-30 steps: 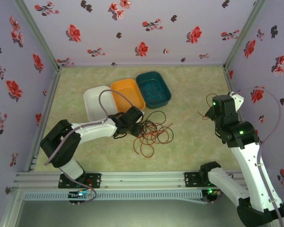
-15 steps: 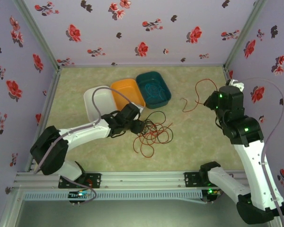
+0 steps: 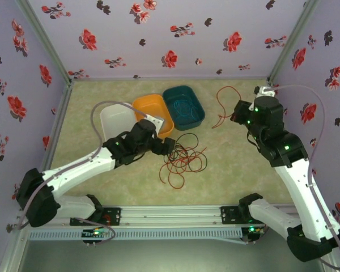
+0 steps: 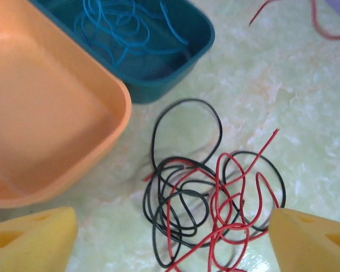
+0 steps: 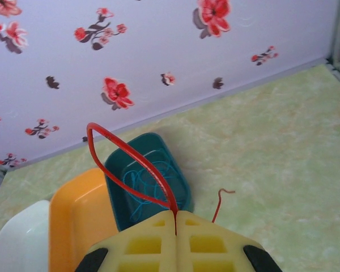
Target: Untangle the cables
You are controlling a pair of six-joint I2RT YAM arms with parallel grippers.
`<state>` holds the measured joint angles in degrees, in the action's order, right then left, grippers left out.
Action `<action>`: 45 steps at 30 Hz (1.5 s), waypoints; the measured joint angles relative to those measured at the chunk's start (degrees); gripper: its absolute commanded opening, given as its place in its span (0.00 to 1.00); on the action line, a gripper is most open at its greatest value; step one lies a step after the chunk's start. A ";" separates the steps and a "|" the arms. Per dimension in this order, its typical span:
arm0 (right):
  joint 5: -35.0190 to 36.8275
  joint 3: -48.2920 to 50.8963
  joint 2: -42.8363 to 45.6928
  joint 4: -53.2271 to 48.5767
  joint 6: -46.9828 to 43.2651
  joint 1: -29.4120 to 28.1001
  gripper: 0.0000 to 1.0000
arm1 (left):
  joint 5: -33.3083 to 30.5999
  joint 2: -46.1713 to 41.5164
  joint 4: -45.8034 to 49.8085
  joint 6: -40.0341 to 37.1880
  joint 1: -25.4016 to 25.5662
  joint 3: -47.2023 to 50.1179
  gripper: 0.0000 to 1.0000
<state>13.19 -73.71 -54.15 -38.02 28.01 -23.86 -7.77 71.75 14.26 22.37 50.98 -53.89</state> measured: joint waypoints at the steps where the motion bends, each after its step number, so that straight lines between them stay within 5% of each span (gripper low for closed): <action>1: 0.00 -0.07 -0.48 0.44 -0.02 -0.50 0.00 | -0.72 -1.01 0.00 0.28 0.00 0.00 1.00; 11: -0.22 -2.25 -6.73 4.85 -0.90 -5.86 0.00 | -11.23 -12.00 0.55 0.55 -1.25 0.94 1.00; 17: -0.81 -6.78 -11.85 6.75 -2.14 -8.46 0.00 | -15.45 -15.37 1.05 2.80 -7.08 3.50 1.00; 26: -1.92 -17.88 -21.22 7.61 -4.00 -9.97 0.00 | -16.74 -15.45 1.44 8.24 -14.38 5.01 1.00; 38: -5.55 -34.32 -30.40 7.65 -6.08 -10.40 0.00 | -16.74 -17.77 0.39 10.34 -17.09 6.99 1.00; 45: -7.06 -35.80 -35.15 8.11 -6.51 -10.69 0.00 | -16.74 -18.60 -0.31 10.32 -17.42 7.15 1.00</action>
<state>6.13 -109.51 -89.30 -29.91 21.50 -34.54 -24.51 53.15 13.96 32.69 33.56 -46.74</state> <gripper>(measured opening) 0.062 0.996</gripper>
